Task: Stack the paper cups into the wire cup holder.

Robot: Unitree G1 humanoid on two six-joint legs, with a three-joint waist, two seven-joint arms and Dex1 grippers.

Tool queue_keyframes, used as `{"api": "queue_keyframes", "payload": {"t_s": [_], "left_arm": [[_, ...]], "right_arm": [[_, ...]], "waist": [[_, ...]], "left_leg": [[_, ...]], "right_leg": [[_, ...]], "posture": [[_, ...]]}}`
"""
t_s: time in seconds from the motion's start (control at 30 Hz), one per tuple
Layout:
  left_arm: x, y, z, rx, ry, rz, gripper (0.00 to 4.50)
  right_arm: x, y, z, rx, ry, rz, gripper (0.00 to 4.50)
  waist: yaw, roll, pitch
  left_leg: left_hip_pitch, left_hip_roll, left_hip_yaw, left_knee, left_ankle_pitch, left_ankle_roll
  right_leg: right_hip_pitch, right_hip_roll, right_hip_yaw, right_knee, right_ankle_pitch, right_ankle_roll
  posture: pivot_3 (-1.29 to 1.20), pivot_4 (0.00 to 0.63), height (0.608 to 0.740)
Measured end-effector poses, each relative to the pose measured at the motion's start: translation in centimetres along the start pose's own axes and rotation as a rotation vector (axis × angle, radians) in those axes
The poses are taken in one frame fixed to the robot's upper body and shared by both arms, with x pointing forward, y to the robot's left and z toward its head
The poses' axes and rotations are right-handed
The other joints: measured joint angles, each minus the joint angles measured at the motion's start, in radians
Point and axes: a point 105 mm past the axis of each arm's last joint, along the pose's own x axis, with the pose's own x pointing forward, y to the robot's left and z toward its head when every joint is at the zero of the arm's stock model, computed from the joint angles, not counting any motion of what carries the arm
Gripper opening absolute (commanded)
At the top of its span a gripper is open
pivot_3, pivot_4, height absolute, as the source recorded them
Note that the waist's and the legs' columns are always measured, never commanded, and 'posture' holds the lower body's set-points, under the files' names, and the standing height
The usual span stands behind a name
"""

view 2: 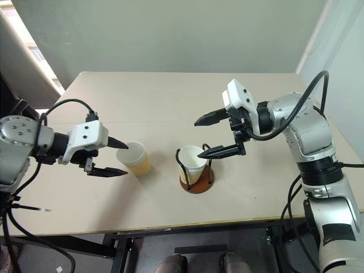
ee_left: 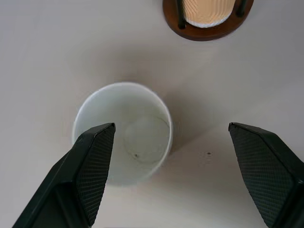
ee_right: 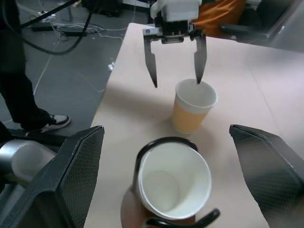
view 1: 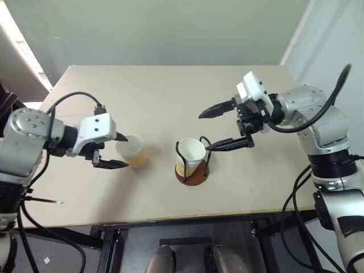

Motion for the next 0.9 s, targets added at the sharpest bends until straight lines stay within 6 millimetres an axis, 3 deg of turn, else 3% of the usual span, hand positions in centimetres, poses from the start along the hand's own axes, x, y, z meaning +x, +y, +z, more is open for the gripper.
{"api": "queue_keyframes", "payload": {"t_s": [0.17, 0.27, 0.6, 0.77, 0.9], "left_arm": [[2.2, -0.5, -1.2, 0.005, 0.045, -0.081, 4.12], [2.9, -0.8, -1.7, 0.013, 0.067, -0.113, 3.54], [3.6, -1.1, -1.0, 0.026, 0.035, -0.159, 0.05], [2.8, -1.0, 0.7, 0.046, -0.045, -0.185, 0.01], [-0.5, 1.7, 5.4, 0.141, -0.196, -0.074, 0.01]], "right_arm": [[0.0, 0.2, -0.1, 0.004, 0.008, -0.013, 4.39], [-0.1, -0.2, -0.2, 0.014, 0.013, -0.044, 4.41], [-0.3, -0.8, -0.2, 0.024, 0.001, -0.097, 4.41], [-1.3, -0.2, 0.5, 0.051, -0.026, -0.065, 4.41], [-3.9, 1.3, 1.8, 0.063, -0.052, -0.042, 4.41]], "waist": [[-0.001, 0.0, 0.0], [-0.001, 0.0, 0.0], [-0.001, 0.0, 0.0], [0.002, 0.0, 0.0], [0.011, 0.0, 0.0]], "left_leg": [[-0.002, 0.0, 0.0, 0.0, -0.001, 0.0], [-0.003, 0.0, -0.001, 0.0, -0.001, 0.0], [-0.003, 0.0, -0.001, 0.001, 0.0, 0.0], [-0.006, 0.0, -0.001, 0.001, 0.0, 0.001], [-0.009, 0.0, 0.0, 0.003, 0.0, 0.002]], "right_leg": [[-0.002, 0.0, 0.0, 0.0, 0.005, 0.009], [-0.003, 0.0, 0.0, 0.0, 0.006, 0.01], [-0.003, 0.0, 0.0, 0.0, 0.006, 0.011], [-0.004, 0.0, -0.001, -0.001, 0.006, 0.011], [-0.004, 0.0, -0.001, -0.002, 0.007, 0.012]], "posture": [[0.0, 0.15, 0.74], [0.0, 0.15, 0.74], [0.0, 0.15, 0.74], [0.0, 0.15, 0.74], [0.0, 0.15, 0.74]]}}
